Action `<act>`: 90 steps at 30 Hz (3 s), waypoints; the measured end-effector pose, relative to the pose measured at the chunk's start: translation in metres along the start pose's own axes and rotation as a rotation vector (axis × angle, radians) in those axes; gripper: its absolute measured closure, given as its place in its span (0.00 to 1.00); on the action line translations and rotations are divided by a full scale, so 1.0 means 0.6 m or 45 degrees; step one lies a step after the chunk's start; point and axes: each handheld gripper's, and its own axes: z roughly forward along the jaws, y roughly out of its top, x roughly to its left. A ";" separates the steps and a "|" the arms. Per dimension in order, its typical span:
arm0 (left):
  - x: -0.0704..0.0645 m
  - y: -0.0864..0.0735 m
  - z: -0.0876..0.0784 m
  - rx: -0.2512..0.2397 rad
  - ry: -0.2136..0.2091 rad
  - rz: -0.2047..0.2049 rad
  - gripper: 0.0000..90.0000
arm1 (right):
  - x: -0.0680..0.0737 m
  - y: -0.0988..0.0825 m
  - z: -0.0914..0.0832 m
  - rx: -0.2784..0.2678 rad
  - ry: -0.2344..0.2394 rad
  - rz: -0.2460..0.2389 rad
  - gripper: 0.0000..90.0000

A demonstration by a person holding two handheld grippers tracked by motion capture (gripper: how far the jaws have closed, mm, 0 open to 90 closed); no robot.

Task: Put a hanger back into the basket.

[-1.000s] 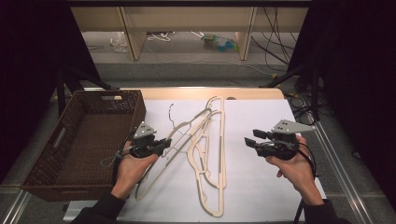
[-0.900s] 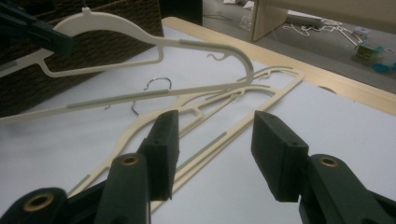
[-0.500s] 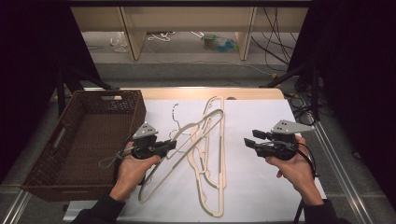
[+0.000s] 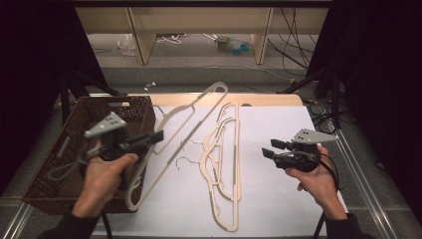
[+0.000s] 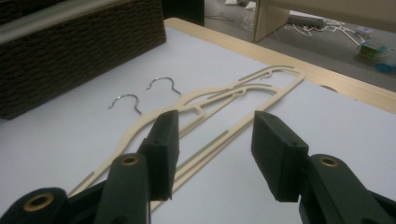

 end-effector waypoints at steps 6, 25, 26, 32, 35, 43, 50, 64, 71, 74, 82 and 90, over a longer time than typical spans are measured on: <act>0.060 0.035 -0.067 -0.097 0.032 -0.057 0.96 | 0.004 -0.011 0.000 -0.021 0.019 0.003 0.54; 0.264 0.029 -0.134 -0.024 0.195 -0.008 0.96 | 0.015 -0.039 0.001 0.019 0.006 0.056 0.45; 0.271 0.027 -0.137 -0.022 0.198 0.008 0.96 | 0.015 -0.039 0.001 0.019 0.006 0.056 0.45; 0.305 0.013 -0.161 -0.005 0.177 0.043 0.96 | 0.014 -0.042 0.004 0.025 -0.008 0.048 0.45; 0.318 0.001 -0.167 0.009 0.171 0.047 0.96 | 0.014 -0.043 0.005 0.042 -0.001 0.051 0.45; 0.347 -0.033 -0.176 0.043 0.141 0.101 0.96 | 0.015 -0.043 0.006 0.063 -0.003 0.043 0.45; 0.368 -0.061 -0.173 0.128 0.120 0.053 0.96 | 0.015 -0.045 0.011 0.036 0.014 0.053 0.46; 0.389 -0.100 -0.152 0.260 0.096 -0.019 0.96 | 0.015 -0.046 0.011 0.066 0.018 0.052 0.46; 0.394 -0.111 -0.131 0.336 0.134 -0.008 0.95 | 0.015 -0.047 0.013 0.062 0.030 0.047 0.45; 0.392 -0.111 -0.124 0.392 0.179 0.035 0.94 | 0.015 -0.047 0.013 0.067 0.033 0.055 0.45; 0.394 -0.106 -0.133 0.464 0.297 0.079 0.94 | 0.017 -0.046 0.012 0.090 0.023 0.038 0.45; 0.375 -0.095 -0.144 0.441 0.450 0.086 0.85 | 0.018 -0.047 0.015 0.079 0.037 0.039 0.45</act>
